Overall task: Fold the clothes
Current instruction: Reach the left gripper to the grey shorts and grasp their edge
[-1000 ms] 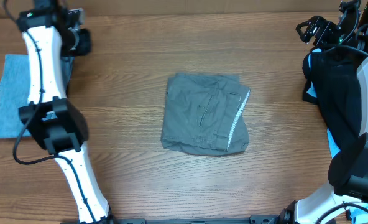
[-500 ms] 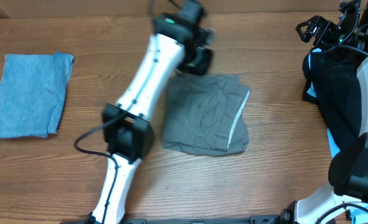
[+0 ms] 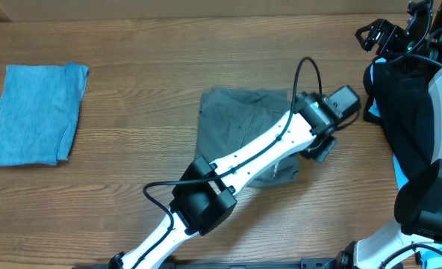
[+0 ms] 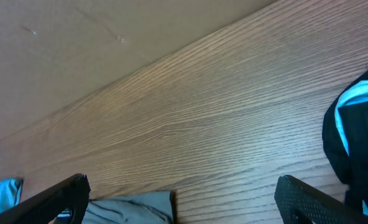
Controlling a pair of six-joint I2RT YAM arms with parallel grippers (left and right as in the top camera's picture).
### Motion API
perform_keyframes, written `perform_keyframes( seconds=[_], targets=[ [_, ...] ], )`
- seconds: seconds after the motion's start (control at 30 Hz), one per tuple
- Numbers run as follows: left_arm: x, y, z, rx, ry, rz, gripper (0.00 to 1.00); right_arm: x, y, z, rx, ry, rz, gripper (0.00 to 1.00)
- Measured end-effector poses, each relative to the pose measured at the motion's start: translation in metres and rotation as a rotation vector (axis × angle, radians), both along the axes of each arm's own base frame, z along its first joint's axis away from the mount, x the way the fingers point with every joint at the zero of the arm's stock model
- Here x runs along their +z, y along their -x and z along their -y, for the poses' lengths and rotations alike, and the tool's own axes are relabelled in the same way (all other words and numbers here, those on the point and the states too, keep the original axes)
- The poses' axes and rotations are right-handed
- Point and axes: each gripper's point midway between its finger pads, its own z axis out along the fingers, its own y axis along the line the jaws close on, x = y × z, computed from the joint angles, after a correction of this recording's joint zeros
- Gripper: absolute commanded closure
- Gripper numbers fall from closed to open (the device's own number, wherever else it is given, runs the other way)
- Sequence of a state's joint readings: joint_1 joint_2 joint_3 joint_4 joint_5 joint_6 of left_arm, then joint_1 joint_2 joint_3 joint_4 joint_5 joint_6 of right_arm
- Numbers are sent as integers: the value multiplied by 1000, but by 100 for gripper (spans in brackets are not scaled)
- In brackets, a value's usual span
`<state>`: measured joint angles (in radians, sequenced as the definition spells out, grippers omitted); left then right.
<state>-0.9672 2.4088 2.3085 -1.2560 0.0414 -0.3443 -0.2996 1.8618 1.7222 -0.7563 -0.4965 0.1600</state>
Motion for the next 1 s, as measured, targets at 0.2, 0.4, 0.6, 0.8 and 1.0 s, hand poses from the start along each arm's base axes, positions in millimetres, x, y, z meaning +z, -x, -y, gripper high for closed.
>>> perform_keyframes(
  seconds=[0.2,0.4,0.6,0.8,1.0],
  targets=[
    [-46,28,-13,-16,-97,-66,96,0,0,0,0,0,0,0],
    [-64,39,-26,-19,-155,-94,96,0,0,0,0,0,0,0],
    [-84,49,-58,-15,-282,-116,96,0,0,0,0,0,0,0],
    [-84,70,-111,-21,-489,-178,96,0,0,0,0,-1,0,0],
    [-76,74,-165,8,-703,-212,96,0,0,0,0,-1,0,0]
  ],
)
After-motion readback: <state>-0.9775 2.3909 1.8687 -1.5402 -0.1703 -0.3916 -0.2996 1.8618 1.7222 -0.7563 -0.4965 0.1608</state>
